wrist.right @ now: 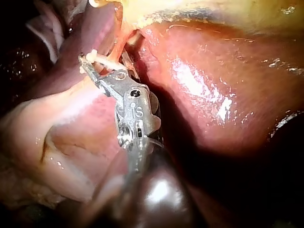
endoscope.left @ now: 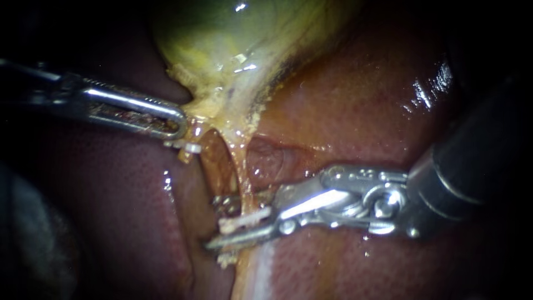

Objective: Going back first clip right tube

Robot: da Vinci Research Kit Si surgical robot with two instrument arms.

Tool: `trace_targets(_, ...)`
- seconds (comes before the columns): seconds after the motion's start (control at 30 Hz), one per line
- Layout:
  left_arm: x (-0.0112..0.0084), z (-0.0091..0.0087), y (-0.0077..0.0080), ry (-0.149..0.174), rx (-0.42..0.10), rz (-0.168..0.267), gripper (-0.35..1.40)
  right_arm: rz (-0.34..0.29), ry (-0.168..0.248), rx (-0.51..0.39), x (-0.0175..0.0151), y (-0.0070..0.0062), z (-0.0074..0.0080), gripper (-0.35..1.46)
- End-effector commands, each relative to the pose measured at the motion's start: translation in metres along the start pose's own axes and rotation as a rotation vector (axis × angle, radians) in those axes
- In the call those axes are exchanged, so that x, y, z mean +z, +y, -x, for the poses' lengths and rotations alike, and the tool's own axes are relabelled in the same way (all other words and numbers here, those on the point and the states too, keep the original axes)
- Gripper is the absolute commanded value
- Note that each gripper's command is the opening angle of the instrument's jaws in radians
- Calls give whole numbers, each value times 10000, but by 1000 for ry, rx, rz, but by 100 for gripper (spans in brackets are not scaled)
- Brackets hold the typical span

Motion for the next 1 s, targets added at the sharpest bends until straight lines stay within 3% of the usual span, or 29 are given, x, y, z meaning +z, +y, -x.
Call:
trace_targets(0.03, 0, 0, 0, 0, 0, 1, -35, 5, 2, -19, -8, 0, 2, 50)
trace_targets(0.23, -1, 1, -1, -1, 1, 2, -35, 15, 15, -67, -50, -2, 5, 50)
trace_targets(0.47, -1, 1, -1, -1, 1, 2, -35, 41, 37, -131, -96, -4, -15, 50)
trace_targets(0.6, -1, 1, -1, -1, 1, 2, -35, 55, 44, -147, -112, -7, -22, 50)
trace_targets(1.0, 3, 1, -2, 0, 1, 0, -35, 67, 50, -214, -134, -11, -19, 50)
